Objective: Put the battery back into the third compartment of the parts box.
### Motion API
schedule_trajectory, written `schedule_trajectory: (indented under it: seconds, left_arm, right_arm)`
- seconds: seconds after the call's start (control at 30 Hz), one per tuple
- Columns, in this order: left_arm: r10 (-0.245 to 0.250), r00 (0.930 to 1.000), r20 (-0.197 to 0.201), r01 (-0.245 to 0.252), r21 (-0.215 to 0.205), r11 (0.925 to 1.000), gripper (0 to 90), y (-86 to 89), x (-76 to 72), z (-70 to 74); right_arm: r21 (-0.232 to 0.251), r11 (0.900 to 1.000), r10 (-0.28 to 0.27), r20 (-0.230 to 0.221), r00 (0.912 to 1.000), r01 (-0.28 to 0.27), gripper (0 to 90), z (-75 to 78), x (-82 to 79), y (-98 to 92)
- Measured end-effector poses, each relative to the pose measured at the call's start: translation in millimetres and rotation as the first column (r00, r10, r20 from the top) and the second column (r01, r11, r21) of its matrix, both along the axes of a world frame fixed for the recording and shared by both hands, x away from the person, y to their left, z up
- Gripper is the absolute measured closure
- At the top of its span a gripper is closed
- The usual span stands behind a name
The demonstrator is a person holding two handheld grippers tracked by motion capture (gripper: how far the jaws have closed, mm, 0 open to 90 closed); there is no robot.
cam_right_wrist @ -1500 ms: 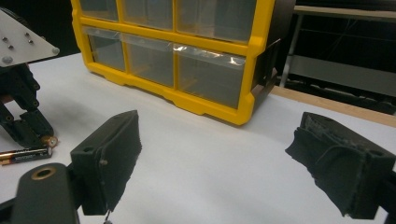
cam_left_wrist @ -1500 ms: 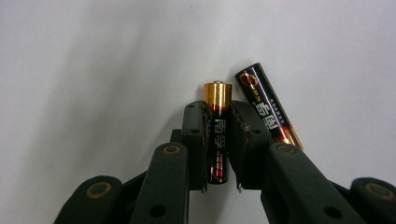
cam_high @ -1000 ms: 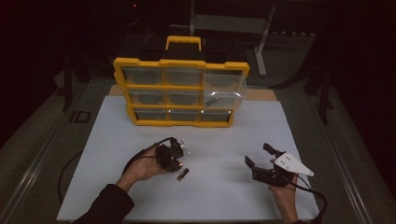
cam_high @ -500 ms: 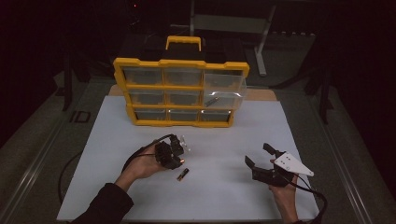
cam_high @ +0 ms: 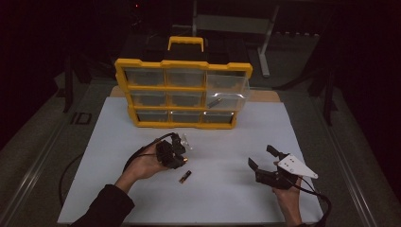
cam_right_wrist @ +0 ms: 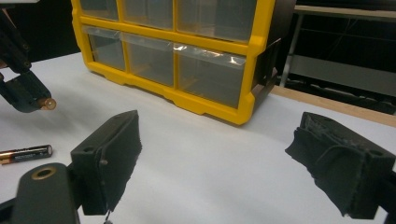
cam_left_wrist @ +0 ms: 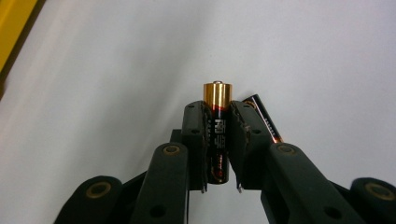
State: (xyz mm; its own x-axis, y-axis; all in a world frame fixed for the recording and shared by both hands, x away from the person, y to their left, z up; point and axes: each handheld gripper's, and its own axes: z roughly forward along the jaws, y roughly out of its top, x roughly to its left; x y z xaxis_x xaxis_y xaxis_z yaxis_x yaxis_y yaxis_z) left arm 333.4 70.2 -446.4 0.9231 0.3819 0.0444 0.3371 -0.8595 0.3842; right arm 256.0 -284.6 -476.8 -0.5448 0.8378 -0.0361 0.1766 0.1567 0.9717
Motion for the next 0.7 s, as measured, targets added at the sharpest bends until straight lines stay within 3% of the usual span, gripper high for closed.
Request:
schedule_trajectory:
  seconds: [0.7]
  left_arm:
    - [0.015,0.9994,0.031,-0.013,-0.073,0.9973,78.0,3.7,2.2,21.3]
  right_arm:
    - [0.002,1.0,0.0,0.0,1.0,0.0,14.0,0.1,-0.2,0.1]
